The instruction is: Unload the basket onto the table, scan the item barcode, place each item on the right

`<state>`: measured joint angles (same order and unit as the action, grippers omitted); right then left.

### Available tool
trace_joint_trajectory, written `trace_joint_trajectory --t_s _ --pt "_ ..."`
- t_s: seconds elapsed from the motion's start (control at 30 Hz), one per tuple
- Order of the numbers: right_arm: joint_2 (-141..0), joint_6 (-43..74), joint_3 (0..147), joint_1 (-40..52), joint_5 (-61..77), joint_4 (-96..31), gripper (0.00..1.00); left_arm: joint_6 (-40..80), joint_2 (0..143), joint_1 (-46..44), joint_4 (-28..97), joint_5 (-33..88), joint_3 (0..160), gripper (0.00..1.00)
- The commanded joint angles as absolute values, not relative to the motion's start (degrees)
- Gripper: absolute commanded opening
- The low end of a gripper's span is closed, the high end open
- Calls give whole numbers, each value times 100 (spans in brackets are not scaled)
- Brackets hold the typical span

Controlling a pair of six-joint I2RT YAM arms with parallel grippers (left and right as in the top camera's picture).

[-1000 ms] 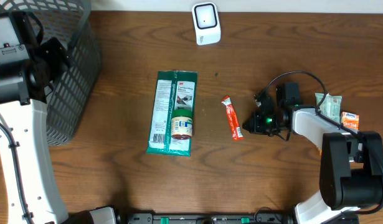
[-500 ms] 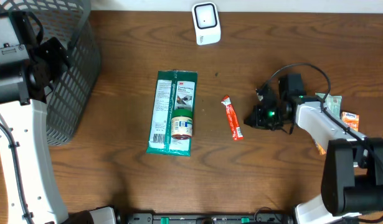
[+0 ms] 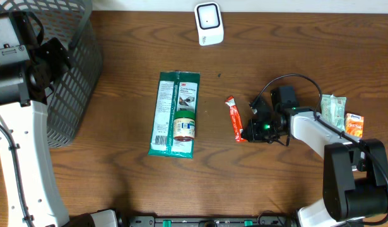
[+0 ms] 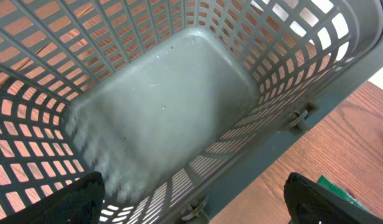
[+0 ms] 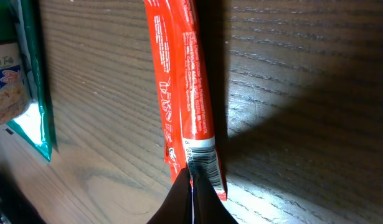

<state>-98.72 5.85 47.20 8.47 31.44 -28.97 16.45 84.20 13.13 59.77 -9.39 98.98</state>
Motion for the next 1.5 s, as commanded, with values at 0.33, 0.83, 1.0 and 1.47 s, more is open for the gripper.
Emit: trace_joint_trajectory --t_s 0.33,0.83,1.0,1.47 --pt "-9470 617 5411 869 3450 -3203 20 1590 8423 1343 5981 -1013 9933 93" --pt "-9837 502 5944 1380 1776 -1977 54 1590 8423 1343 5979 -1013 9933 92" --pt "-10368 502 5944 1767 1599 -1647 53 1590 8423 1343 5979 -1013 9933 92" --pt "-10508 1028 5953 1610 -486 -2751 34 1590 8423 1343 5981 -1013 9933 92"
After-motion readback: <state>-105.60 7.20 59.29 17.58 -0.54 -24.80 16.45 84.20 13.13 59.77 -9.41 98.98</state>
